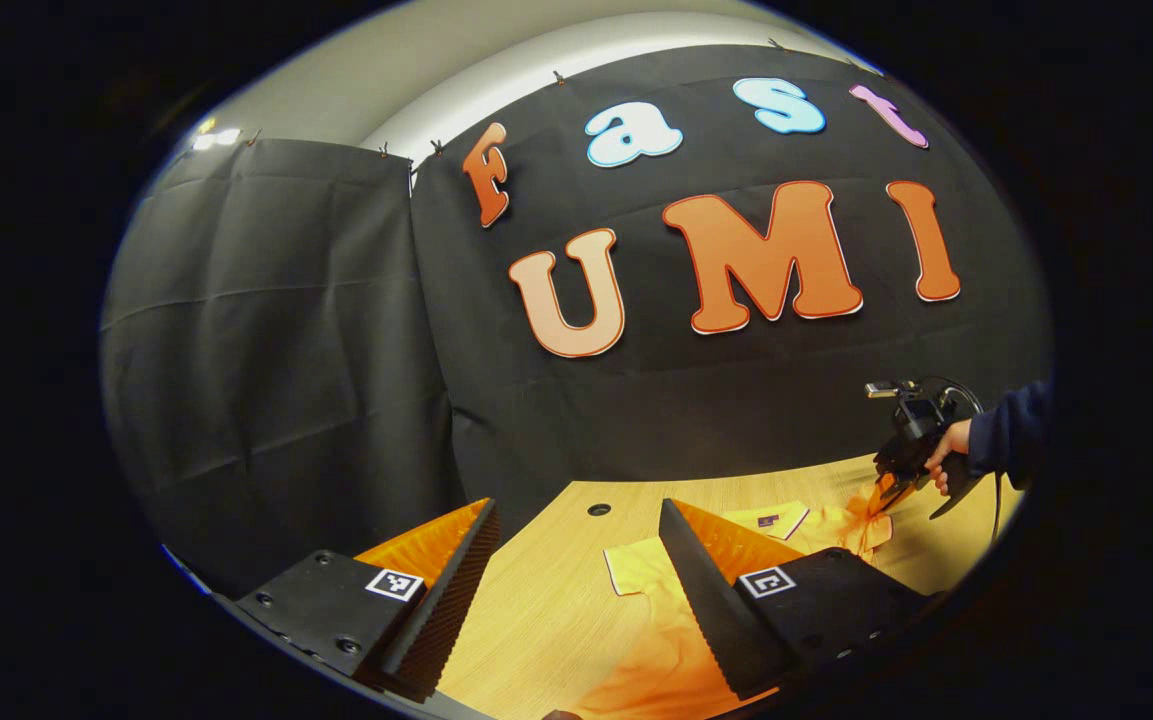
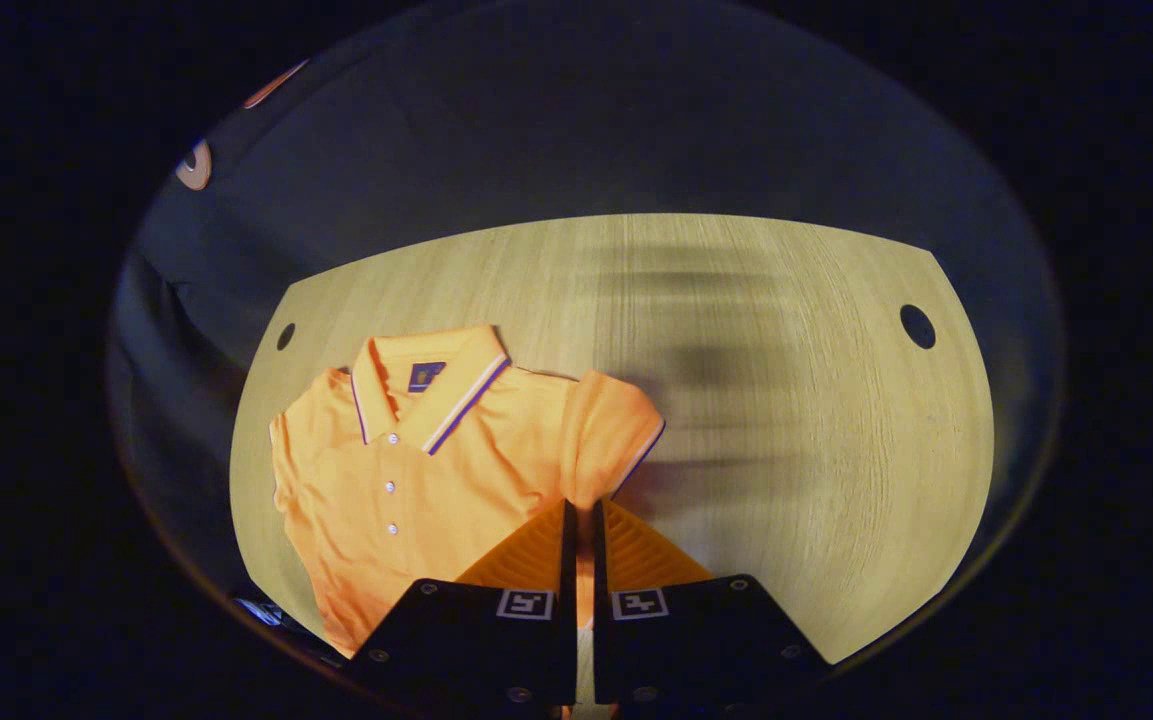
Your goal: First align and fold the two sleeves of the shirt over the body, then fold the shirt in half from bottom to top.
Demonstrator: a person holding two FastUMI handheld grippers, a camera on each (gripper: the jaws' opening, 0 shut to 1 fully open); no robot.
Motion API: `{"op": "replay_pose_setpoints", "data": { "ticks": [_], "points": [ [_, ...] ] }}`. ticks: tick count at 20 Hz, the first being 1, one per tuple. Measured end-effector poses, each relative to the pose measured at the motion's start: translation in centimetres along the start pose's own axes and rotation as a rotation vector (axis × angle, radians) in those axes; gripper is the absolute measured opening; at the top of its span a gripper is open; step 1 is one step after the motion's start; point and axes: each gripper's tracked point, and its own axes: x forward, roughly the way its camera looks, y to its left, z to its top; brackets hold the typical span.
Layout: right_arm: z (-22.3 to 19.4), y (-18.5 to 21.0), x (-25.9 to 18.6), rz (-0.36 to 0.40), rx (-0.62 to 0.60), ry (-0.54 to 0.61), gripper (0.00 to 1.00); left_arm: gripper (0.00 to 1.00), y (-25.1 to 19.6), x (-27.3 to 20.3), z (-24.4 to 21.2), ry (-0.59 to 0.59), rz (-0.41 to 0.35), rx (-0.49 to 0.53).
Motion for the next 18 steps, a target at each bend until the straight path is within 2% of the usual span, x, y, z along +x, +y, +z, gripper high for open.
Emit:
{"op": "replay_pose_setpoints", "data": {
  "ticks": [3,7,11,12,13,14,15,17,18],
  "points": [
    [0.3,2.2,-0.3,0.038,-0.034,0.003,0.07,1.00,0.3,-0.6,-0.4,0.003,0.011,0.004],
    [0.3,4.6,-0.3,0.086,-0.014,0.005,0.07,0.98,1.1,-1.0,-1.0,0.016,0.037,0.003],
    [0.2,8.5,-0.9,0.236,-0.001,0.020,0.19,0.98,1.7,-1.6,-1.5,0.025,0.058,-0.003],
    [0.2,8.9,-1.2,0.253,-0.006,0.017,0.28,0.98,1.9,-1.7,-1.5,0.026,0.064,-0.004],
    [0.3,8.9,-1.2,0.256,-0.013,0.010,0.20,0.98,2.1,-1.7,-1.5,0.026,0.071,-0.006],
    [0.3,8.9,-1.2,0.253,-0.021,0.004,0.37,0.98,2.2,-1.8,-1.7,0.029,0.075,-0.009],
    [0.4,8.9,-1.2,0.254,-0.030,-0.001,0.40,0.98,2.3,-1.8,-1.7,0.032,0.079,-0.012],
    [0.4,8.6,-1.6,0.244,-0.055,-0.021,0.51,1.00,2.4,-1.7,-1.9,0.038,0.079,-0.024],
    [0.5,8.3,-2.0,0.237,-0.064,-0.041,0.60,0.98,2.4,-1.5,-2.1,0.042,0.077,-0.036]
  ]
}}
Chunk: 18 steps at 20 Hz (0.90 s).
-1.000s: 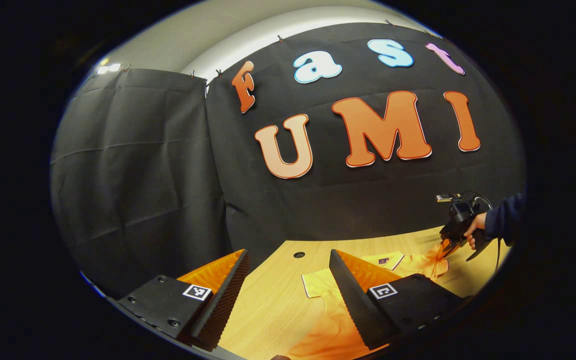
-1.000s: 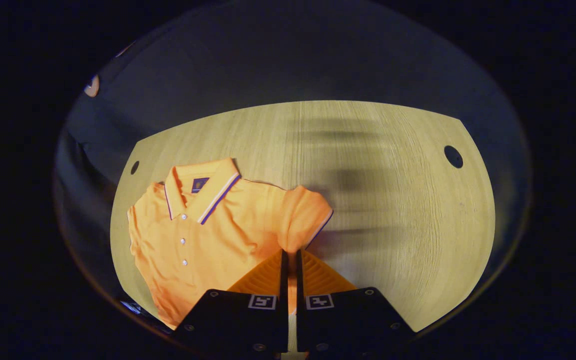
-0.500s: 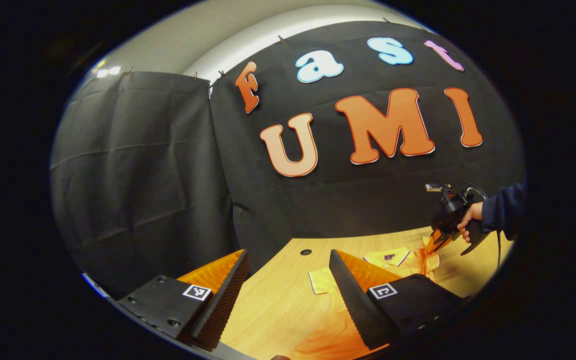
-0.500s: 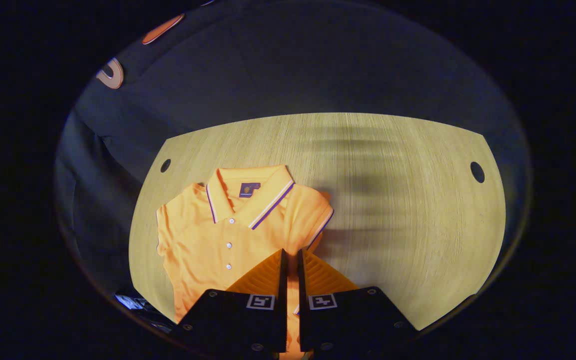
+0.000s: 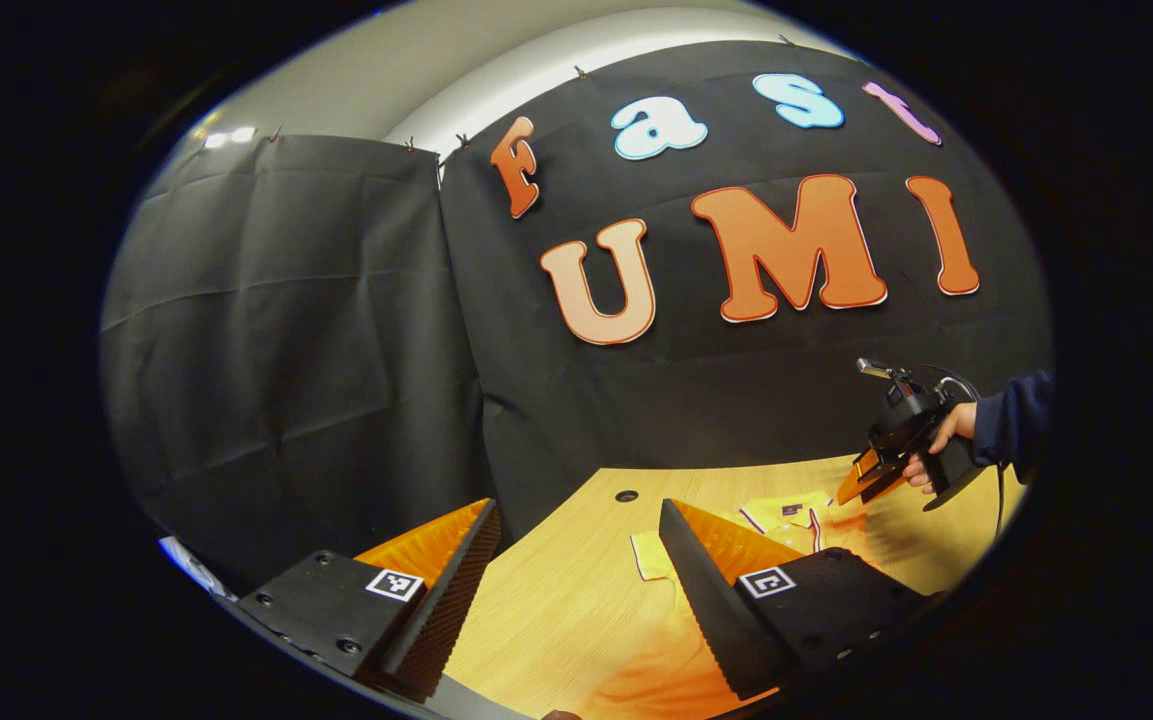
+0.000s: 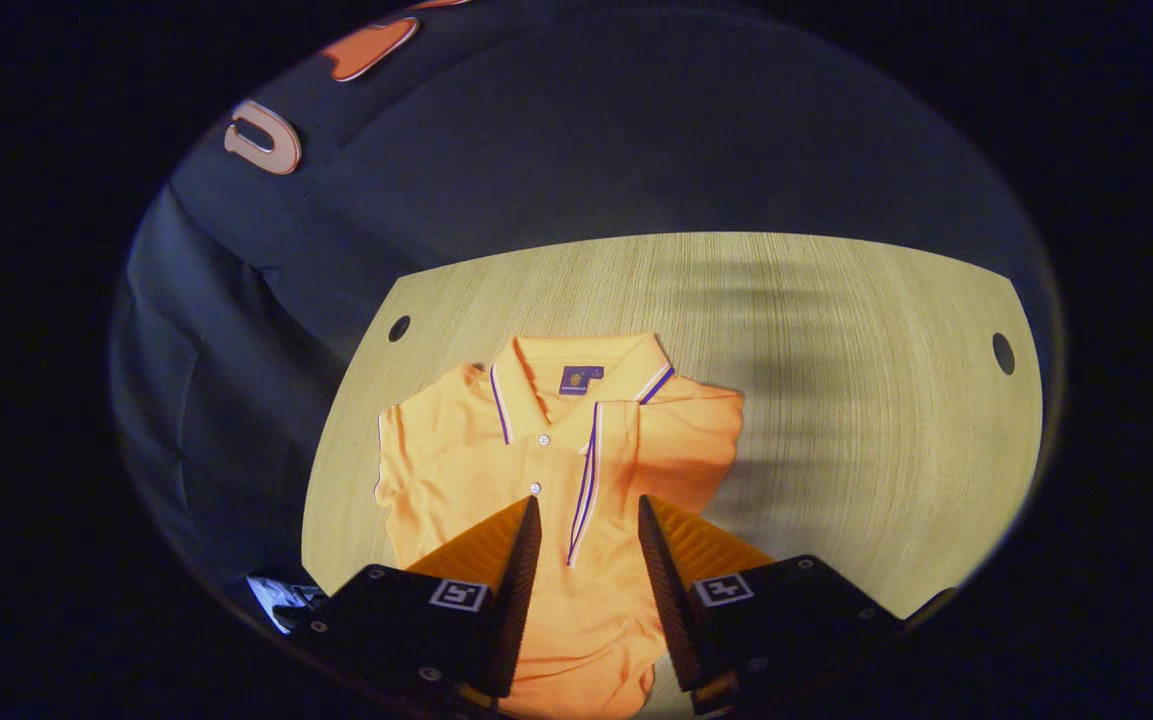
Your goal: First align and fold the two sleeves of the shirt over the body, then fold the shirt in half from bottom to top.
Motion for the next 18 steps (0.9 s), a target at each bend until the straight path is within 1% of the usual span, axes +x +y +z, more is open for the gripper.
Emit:
{"op": "replay_pose_setpoints", "data": {
  "ticks": [1,2,4,6,8,12,13,17,18],
  "points": [
    [0.2,-0.1,-0.6,-0.001,-0.005,-0.016,0.65,0.99,-0.1,0.2,-0.2,0.005,-0.009,-0.018],
    [0.2,0.0,-1.4,0.002,-0.005,-0.034,0.74,0.99,-0.1,0.4,-0.4,0.012,-0.019,-0.037],
    [0.4,-0.1,-2.9,0.000,0.003,-0.088,0.82,0.98,-0.3,1.6,-1.2,0.028,-0.046,-0.067],
    [0.6,-0.4,-4.7,-0.019,0.014,-0.144,0.88,1.00,-0.5,3.2,-2.1,0.051,-0.081,-0.086],
    [0.6,-0.8,-6.0,-0.048,0.013,-0.197,0.88,0.99,-0.6,5.4,-2.8,0.079,-0.125,-0.108],
    [0.0,-1.4,-9.1,-0.138,0.008,-0.280,0.89,0.99,-0.8,10.7,-4.9,0.164,-0.236,-0.162],
    [0.0,-1.3,-9.8,-0.159,0.014,-0.308,0.90,1.00,-0.8,12.4,-5.3,0.184,-0.259,-0.167],
    [-0.6,-0.8,-12.7,-0.246,0.045,-0.405,0.94,0.99,-1.8,18.1,-7.3,0.259,-0.364,-0.172],
    [-0.9,-0.6,-13.5,-0.270,0.054,-0.424,0.96,0.99,-1.6,19.4,-8.0,0.284,-0.359,-0.161]
  ]
}}
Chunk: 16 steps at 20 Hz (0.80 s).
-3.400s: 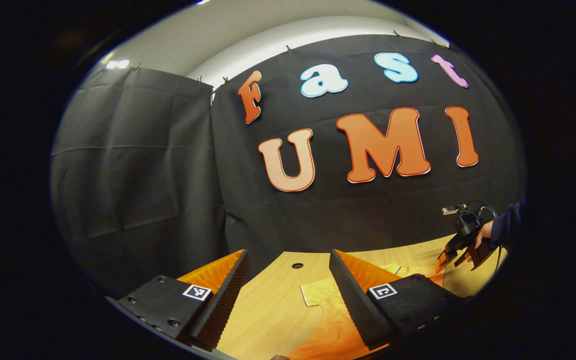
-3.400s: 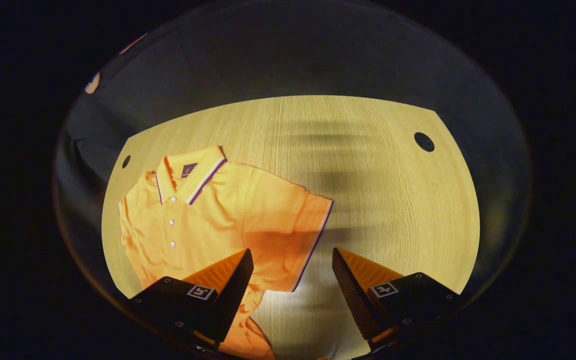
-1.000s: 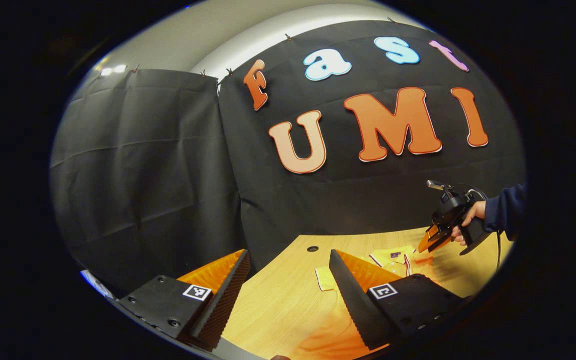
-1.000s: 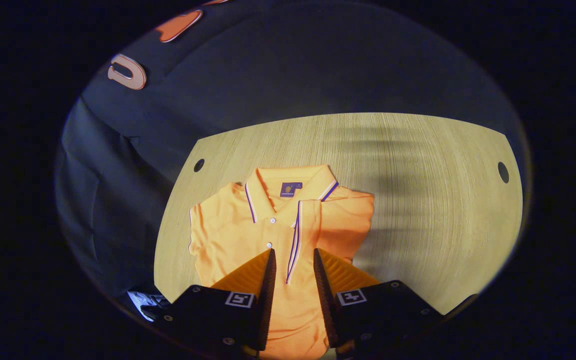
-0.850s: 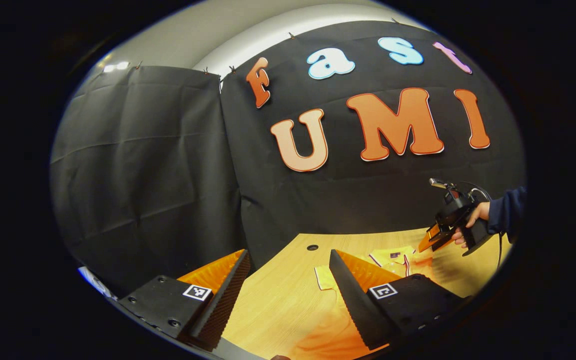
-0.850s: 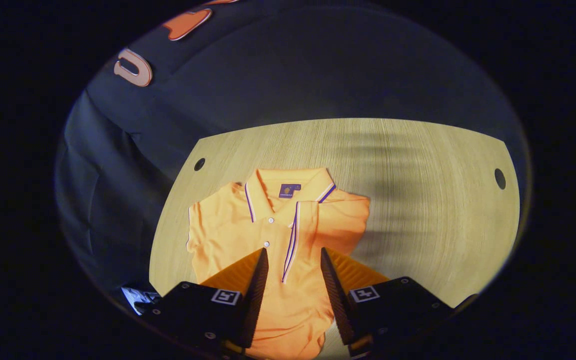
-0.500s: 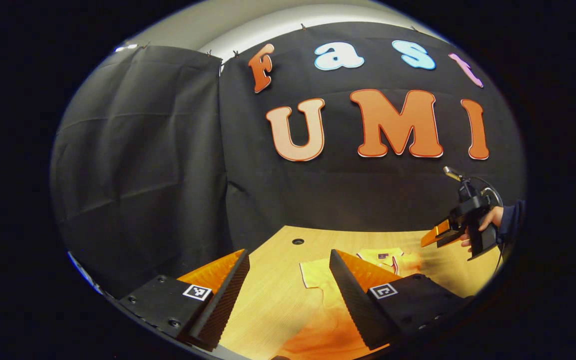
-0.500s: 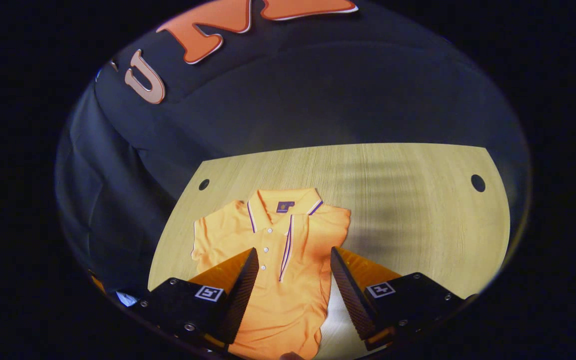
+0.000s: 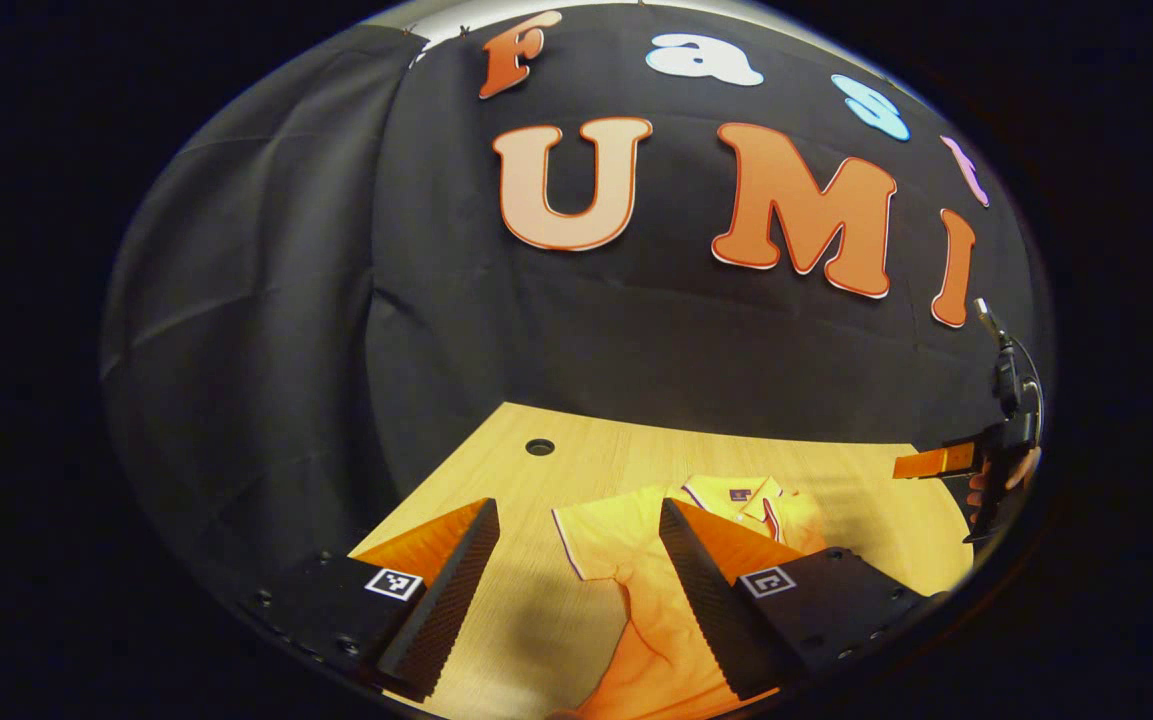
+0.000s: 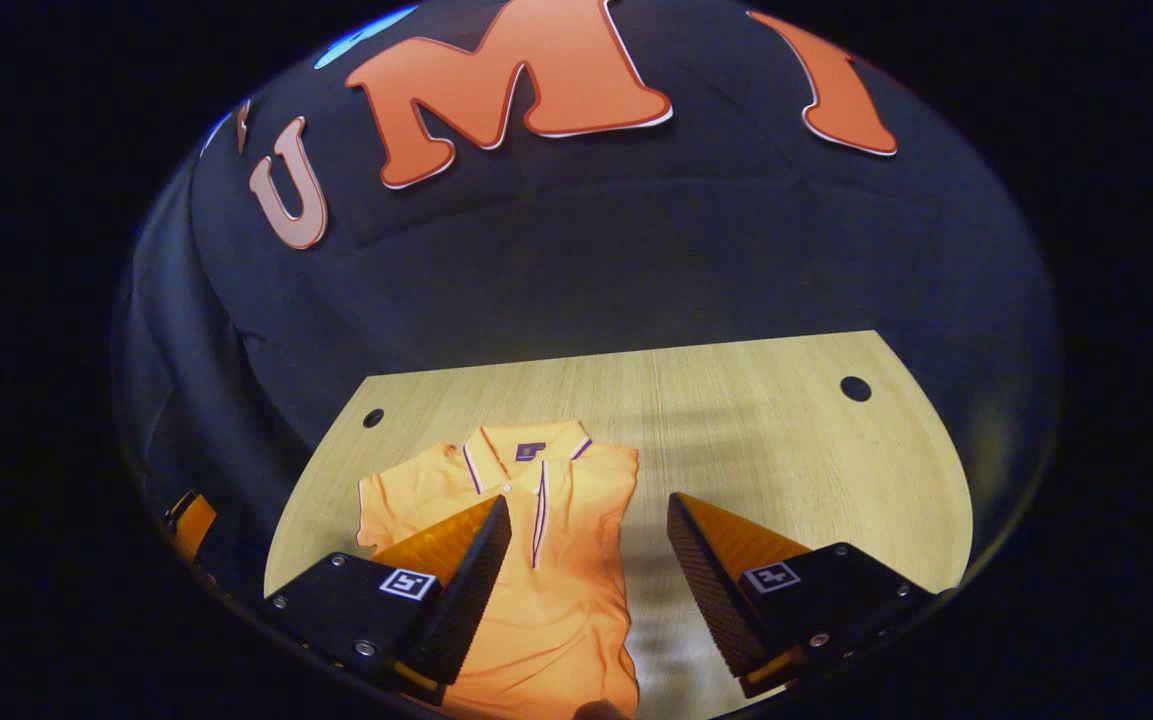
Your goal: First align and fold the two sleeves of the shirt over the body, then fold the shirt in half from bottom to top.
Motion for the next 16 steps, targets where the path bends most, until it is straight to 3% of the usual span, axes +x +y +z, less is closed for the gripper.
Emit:
{"op": "replay_pose_setpoints", "data": {
  "ticks": [1,9,16],
  "points": [
    [0.2,-0.3,-0.7,-0.028,0.007,-0.022,0.96,0.99,0.7,1.5,-0.2,0.025,0.014,0.009],
    [-1.7,-2.7,-7.9,-0.227,0.072,-0.115,0.98,0.98,-1.9,10.1,-6.6,0.363,-0.170,0.067],
    [-4.6,-5.6,-15.1,-0.338,0.106,-0.171,0.98,0.98,-1.8,16.3,-11.7,0.624,-0.135,0.042]
  ]
}}
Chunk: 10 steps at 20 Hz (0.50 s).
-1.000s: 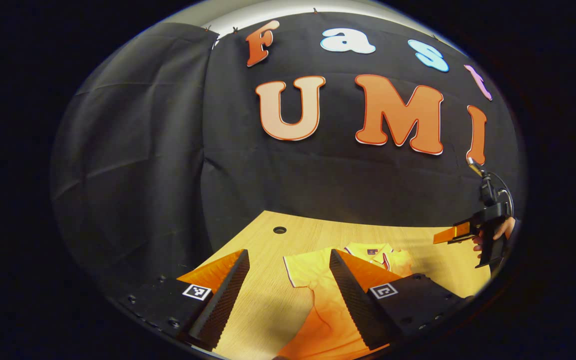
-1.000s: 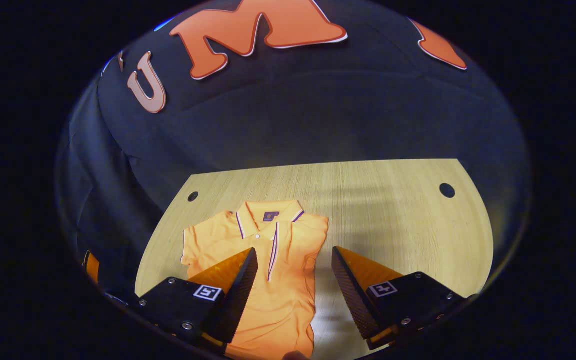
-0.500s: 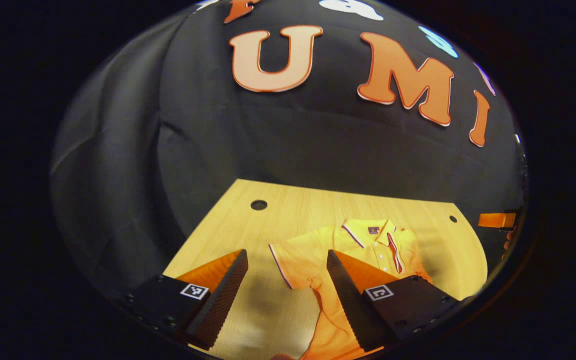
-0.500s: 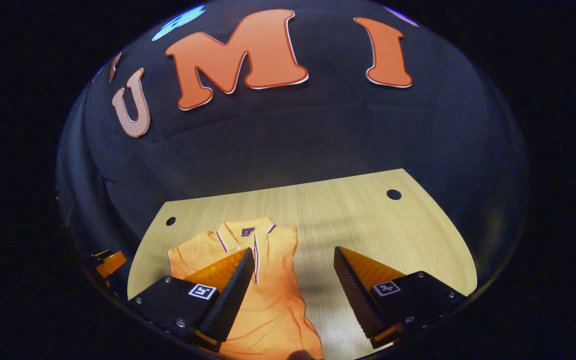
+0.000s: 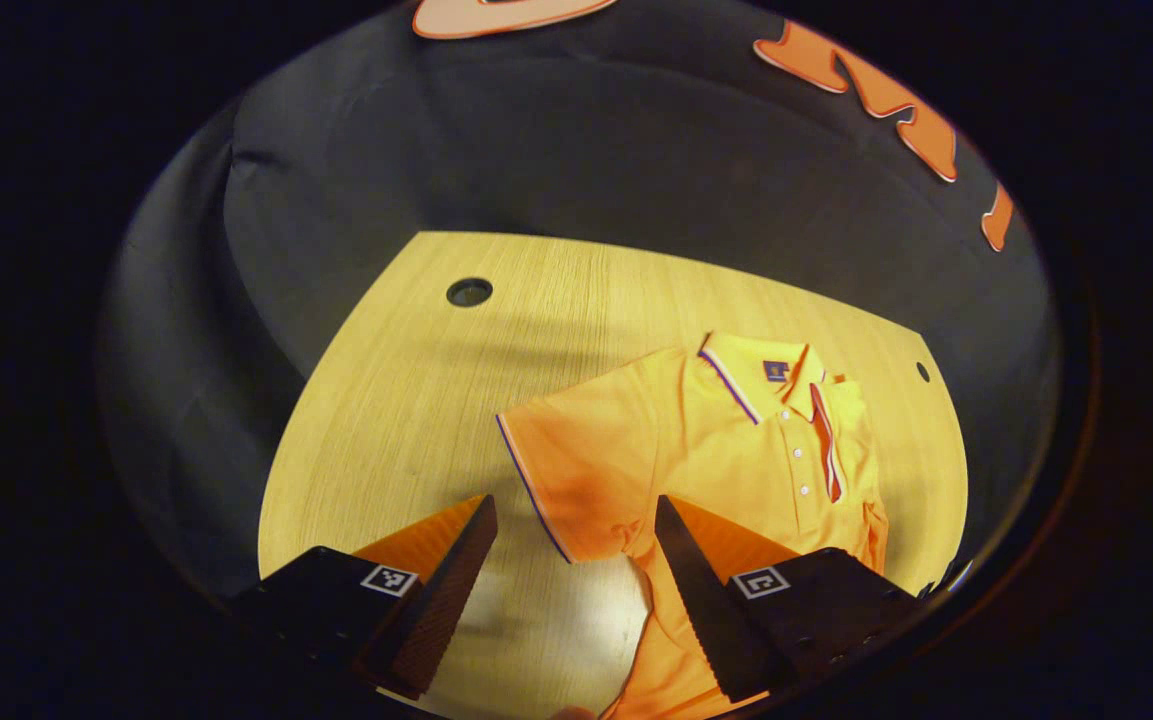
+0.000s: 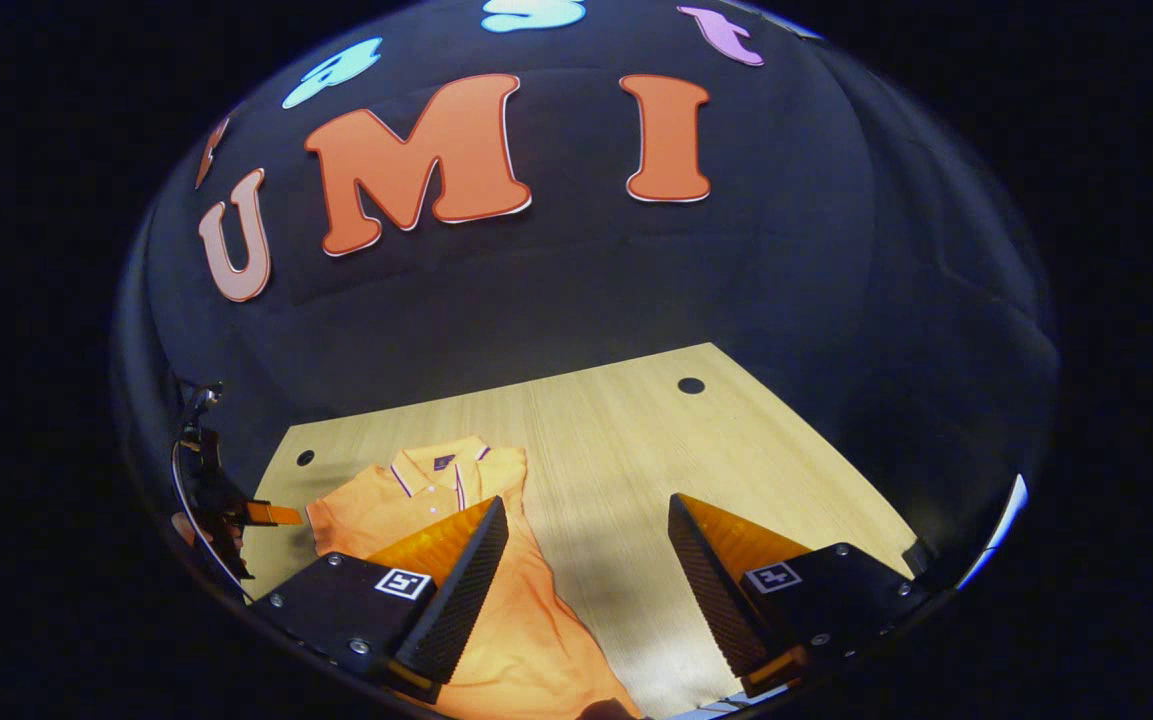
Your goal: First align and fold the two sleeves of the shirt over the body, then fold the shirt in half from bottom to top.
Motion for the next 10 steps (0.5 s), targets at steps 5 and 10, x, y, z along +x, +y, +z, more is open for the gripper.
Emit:
{"op": "replay_pose_setpoints", "data": {
  "ticks": [5,10],
  "points": [
    [-0.7,-2.8,-2.3,-0.068,0.009,-0.037,0.98,0.98,0.0,4.6,-0.3,0.134,0.032,-0.029],
    [-1.2,-4.3,-3.7,-0.106,0.023,-0.061,0.98,0.98,0.6,6.9,0.0,0.217,0.085,-0.032]
  ]
}}
